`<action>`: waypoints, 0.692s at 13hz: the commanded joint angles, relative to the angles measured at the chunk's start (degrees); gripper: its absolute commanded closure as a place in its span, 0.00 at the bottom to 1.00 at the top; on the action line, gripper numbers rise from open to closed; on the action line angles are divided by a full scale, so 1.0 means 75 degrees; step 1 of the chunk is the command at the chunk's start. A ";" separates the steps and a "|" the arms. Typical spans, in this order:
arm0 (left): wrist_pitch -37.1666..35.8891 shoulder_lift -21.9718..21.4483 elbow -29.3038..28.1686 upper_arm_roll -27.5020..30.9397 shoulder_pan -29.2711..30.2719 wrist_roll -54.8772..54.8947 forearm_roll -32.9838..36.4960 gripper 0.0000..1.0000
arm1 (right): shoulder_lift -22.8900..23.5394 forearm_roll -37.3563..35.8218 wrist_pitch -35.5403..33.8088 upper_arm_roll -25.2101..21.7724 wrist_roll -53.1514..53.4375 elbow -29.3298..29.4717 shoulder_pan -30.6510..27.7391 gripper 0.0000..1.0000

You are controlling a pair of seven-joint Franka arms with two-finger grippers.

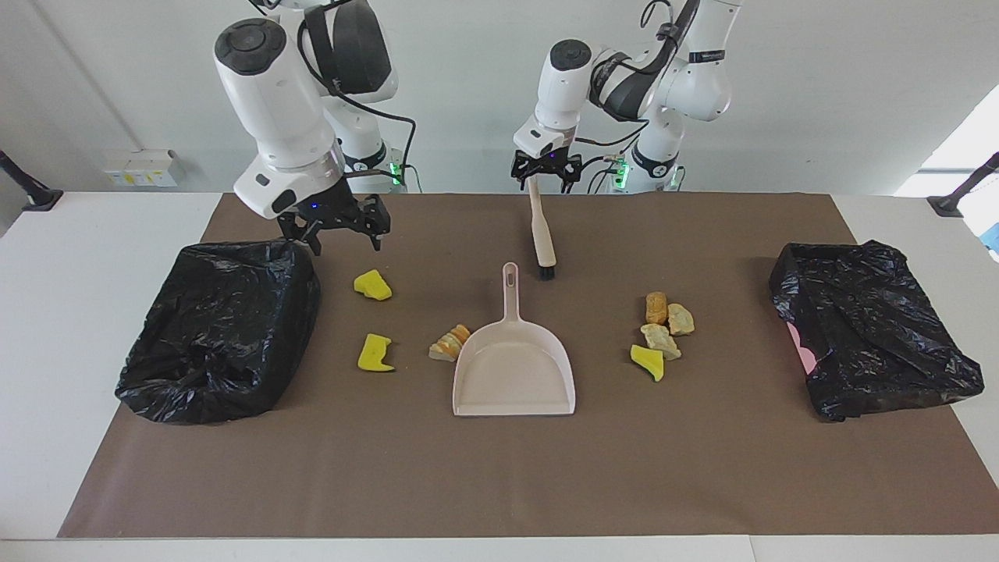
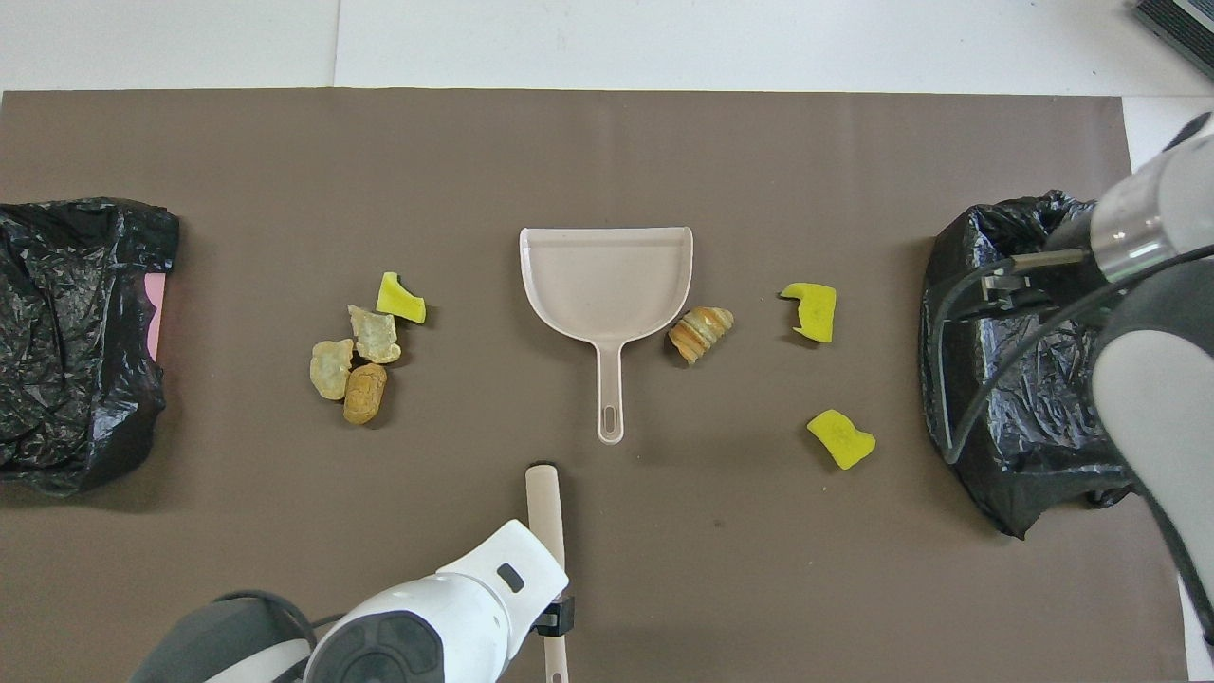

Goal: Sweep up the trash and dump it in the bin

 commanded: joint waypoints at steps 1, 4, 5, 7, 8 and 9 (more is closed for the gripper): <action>0.0590 0.0361 -0.0189 0.0128 -0.0451 -0.0238 -0.0053 0.00 | 0.0663 0.0008 0.0526 0.0050 0.0661 0.0318 0.0526 0.00; 0.0603 0.0280 -0.0423 0.0140 -0.0428 -0.0249 -0.0064 0.00 | 0.1132 -0.0039 0.1125 0.0050 0.1422 0.0306 0.1032 0.00; 0.0638 0.0361 -0.0435 0.0140 -0.0393 -0.0331 -0.0076 0.00 | 0.1308 -0.0039 0.1278 0.0050 0.1645 0.0375 0.1195 0.00; 0.0650 0.0397 -0.0435 0.0151 -0.0357 -0.0448 -0.0076 0.05 | 0.1613 -0.0062 0.1804 0.0038 0.2195 0.0400 0.1523 0.00; 0.0627 0.0397 -0.0435 0.0163 -0.0346 -0.0449 -0.0076 0.29 | 0.1753 -0.0062 0.2038 0.0038 0.2395 0.0400 0.1675 0.00; 0.0592 0.0409 -0.0424 0.0163 -0.0311 -0.0449 -0.0076 0.51 | 0.1859 -0.0074 0.2226 0.0038 0.2629 0.0388 0.1851 0.00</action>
